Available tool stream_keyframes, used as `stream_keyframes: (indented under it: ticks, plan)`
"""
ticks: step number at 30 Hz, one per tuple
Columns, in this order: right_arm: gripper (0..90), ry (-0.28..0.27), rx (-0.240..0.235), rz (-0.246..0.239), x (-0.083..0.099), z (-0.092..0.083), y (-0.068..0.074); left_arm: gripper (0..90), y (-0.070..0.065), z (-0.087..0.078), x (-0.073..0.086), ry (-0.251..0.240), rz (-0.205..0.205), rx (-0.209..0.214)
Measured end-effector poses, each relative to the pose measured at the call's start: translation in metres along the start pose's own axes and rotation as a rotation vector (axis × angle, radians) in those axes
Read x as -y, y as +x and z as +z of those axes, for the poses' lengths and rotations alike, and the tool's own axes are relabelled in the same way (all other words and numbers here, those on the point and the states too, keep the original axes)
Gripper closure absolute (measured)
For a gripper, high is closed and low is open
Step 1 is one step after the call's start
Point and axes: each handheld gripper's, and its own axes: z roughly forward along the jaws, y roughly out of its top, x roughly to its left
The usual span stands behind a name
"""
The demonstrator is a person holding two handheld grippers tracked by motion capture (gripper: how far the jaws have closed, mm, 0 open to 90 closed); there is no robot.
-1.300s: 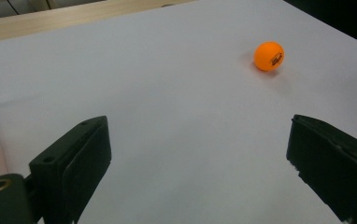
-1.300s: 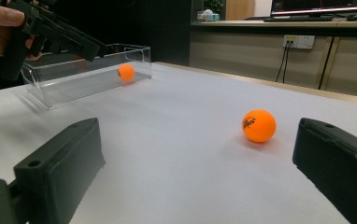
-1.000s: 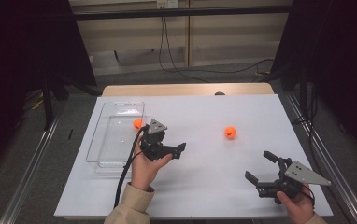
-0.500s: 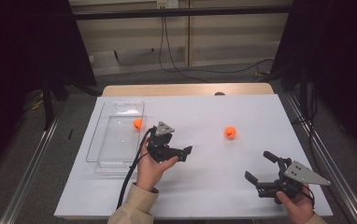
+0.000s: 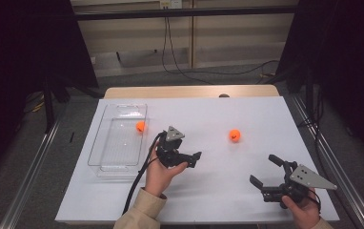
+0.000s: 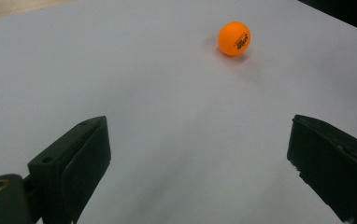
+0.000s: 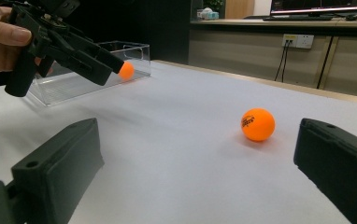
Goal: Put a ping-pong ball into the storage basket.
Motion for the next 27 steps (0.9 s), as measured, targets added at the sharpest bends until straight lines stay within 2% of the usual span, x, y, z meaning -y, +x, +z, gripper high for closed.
stream_keyframes:
  ticks: [27]
  plan:
    - [1.0,0.003,0.005,-0.008,0.000,-0.001,0.000,6.2,-0.013,0.017,-0.001,-0.019,0.017,0.003]
